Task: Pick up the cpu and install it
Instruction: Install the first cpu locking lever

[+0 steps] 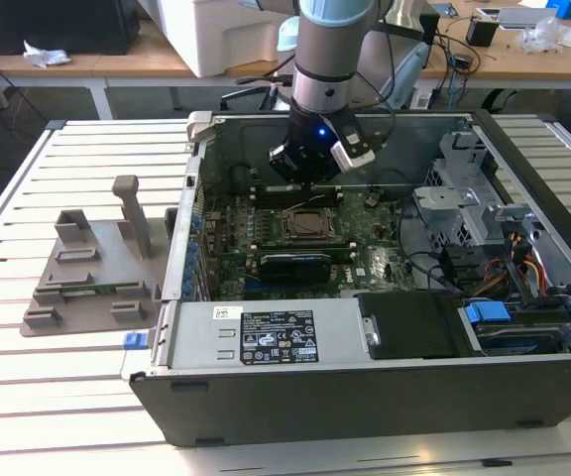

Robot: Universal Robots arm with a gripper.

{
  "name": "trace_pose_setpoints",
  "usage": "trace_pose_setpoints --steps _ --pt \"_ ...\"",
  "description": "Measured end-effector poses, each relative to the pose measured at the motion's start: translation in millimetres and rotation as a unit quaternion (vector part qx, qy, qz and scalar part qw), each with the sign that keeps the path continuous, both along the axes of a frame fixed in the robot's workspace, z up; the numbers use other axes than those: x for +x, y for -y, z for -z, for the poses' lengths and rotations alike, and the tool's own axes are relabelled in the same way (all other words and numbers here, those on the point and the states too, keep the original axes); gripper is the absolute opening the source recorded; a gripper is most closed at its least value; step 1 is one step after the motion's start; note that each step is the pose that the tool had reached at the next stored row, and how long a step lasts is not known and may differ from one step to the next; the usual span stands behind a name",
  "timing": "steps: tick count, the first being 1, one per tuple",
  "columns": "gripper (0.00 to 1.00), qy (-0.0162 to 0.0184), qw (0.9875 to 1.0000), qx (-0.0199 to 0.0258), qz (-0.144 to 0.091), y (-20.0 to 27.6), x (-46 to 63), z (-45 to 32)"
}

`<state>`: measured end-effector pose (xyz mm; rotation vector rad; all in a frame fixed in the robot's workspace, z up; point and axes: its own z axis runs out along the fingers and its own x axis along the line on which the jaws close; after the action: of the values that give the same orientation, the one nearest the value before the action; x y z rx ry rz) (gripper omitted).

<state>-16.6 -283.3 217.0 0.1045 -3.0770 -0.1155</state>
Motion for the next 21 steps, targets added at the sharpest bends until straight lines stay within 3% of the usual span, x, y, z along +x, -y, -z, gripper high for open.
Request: trace_pose_setpoints --steps 9,21 --pt "0.11 -0.0024 1.0000 0.0000 0.000 0.0 10.6 11.2" --pt "0.11 -0.0027 1.0000 0.0001 0.000 3.9 14.8 15.4"
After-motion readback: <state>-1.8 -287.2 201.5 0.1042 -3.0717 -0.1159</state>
